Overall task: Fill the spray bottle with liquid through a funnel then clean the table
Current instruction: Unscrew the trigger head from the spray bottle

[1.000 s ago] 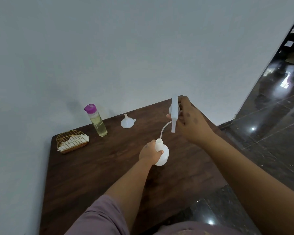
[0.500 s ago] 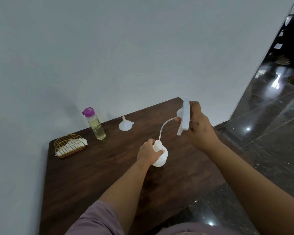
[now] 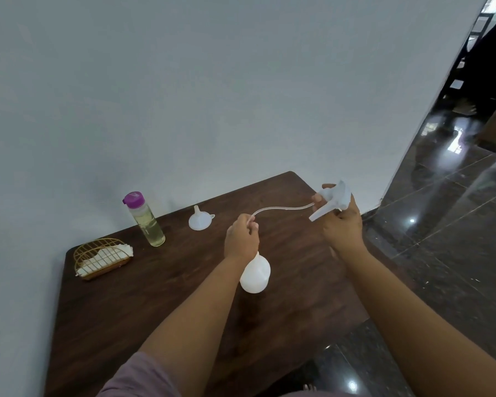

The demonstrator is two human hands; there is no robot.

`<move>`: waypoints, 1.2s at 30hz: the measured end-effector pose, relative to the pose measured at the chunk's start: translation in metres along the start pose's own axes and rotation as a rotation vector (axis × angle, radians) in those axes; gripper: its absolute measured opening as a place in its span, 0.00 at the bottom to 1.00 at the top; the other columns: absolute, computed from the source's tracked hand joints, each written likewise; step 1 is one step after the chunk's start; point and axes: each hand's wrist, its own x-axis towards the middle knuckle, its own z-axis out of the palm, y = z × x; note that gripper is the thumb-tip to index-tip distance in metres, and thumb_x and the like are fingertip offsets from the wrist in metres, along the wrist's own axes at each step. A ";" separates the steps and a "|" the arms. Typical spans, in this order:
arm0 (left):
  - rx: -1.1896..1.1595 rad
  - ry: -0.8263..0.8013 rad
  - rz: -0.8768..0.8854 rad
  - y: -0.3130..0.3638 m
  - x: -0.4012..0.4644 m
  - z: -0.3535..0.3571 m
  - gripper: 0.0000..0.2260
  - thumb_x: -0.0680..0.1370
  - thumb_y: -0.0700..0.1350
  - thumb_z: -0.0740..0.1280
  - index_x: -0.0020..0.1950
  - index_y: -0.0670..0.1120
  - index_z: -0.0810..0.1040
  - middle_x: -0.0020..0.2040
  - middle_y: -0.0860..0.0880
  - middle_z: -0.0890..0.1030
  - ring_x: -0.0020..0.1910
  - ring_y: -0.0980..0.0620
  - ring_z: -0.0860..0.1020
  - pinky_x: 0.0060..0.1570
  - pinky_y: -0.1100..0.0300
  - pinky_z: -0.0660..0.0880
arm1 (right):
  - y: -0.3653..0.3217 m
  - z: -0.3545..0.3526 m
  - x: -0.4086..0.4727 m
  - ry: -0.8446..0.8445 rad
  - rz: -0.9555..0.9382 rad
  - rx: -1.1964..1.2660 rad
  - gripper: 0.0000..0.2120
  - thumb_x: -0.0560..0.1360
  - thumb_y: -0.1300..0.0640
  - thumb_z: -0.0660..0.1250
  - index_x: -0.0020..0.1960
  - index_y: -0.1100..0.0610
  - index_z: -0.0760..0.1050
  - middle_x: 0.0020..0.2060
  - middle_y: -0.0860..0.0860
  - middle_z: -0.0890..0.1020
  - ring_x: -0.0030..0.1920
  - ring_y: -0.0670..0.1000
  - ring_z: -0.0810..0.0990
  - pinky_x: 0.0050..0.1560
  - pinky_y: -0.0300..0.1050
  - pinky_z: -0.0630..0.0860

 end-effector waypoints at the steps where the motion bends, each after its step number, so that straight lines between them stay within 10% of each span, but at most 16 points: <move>1: -0.005 0.000 -0.010 0.003 0.005 0.001 0.06 0.82 0.46 0.61 0.57 0.48 0.75 0.52 0.50 0.81 0.53 0.51 0.78 0.53 0.56 0.78 | 0.001 -0.003 0.003 0.005 -0.004 -0.027 0.05 0.76 0.51 0.69 0.49 0.40 0.77 0.47 0.39 0.80 0.53 0.46 0.80 0.56 0.51 0.78; 6: -0.234 -0.026 -0.207 0.024 0.035 0.016 0.05 0.80 0.46 0.64 0.51 0.47 0.78 0.43 0.50 0.82 0.44 0.53 0.79 0.43 0.61 0.75 | 0.028 -0.031 0.015 -0.188 0.025 -0.049 0.18 0.69 0.66 0.74 0.57 0.62 0.75 0.43 0.44 0.82 0.45 0.37 0.81 0.45 0.30 0.76; 9: -0.409 -0.032 -0.315 0.034 0.050 0.033 0.06 0.80 0.47 0.65 0.49 0.47 0.78 0.41 0.50 0.82 0.36 0.54 0.76 0.39 0.61 0.74 | 0.050 -0.037 0.018 -0.430 0.207 0.034 0.20 0.66 0.52 0.77 0.54 0.54 0.74 0.40 0.51 0.82 0.40 0.37 0.82 0.41 0.33 0.79; 12: -0.331 -0.044 -0.327 0.033 0.064 0.052 0.09 0.82 0.49 0.62 0.51 0.46 0.78 0.41 0.50 0.81 0.36 0.54 0.76 0.41 0.60 0.75 | 0.083 -0.048 0.027 -0.532 0.236 -0.185 0.16 0.74 0.66 0.68 0.53 0.47 0.76 0.46 0.53 0.82 0.42 0.43 0.82 0.45 0.38 0.80; 18: 0.017 -0.145 -0.363 0.015 0.095 0.087 0.08 0.82 0.48 0.61 0.56 0.47 0.76 0.54 0.46 0.80 0.52 0.48 0.78 0.54 0.54 0.76 | 0.152 -0.076 0.053 -0.997 0.620 -0.017 0.27 0.65 0.73 0.60 0.62 0.61 0.76 0.57 0.58 0.82 0.58 0.54 0.80 0.54 0.44 0.77; 22: 0.135 -0.202 -0.413 0.009 0.114 0.102 0.12 0.80 0.47 0.65 0.63 0.48 0.75 0.62 0.45 0.76 0.57 0.47 0.76 0.57 0.55 0.75 | 0.191 -0.072 0.063 -0.944 0.952 0.144 0.23 0.65 0.67 0.63 0.61 0.65 0.76 0.55 0.61 0.81 0.56 0.58 0.79 0.59 0.51 0.75; 28: 0.399 -0.261 -0.353 -0.005 0.120 0.110 0.20 0.79 0.48 0.66 0.71 0.49 0.68 0.69 0.43 0.68 0.67 0.43 0.69 0.65 0.49 0.71 | 0.210 -0.050 0.080 -0.888 0.746 -0.319 0.15 0.67 0.60 0.77 0.51 0.55 0.77 0.47 0.51 0.81 0.46 0.48 0.80 0.44 0.39 0.76; 36: 0.531 -0.182 -0.262 -0.013 0.114 0.083 0.20 0.79 0.50 0.66 0.69 0.49 0.69 0.69 0.45 0.69 0.67 0.45 0.69 0.62 0.51 0.72 | 0.215 -0.030 0.095 -0.947 0.345 -0.759 0.14 0.68 0.56 0.74 0.51 0.50 0.73 0.54 0.49 0.72 0.57 0.51 0.73 0.59 0.44 0.72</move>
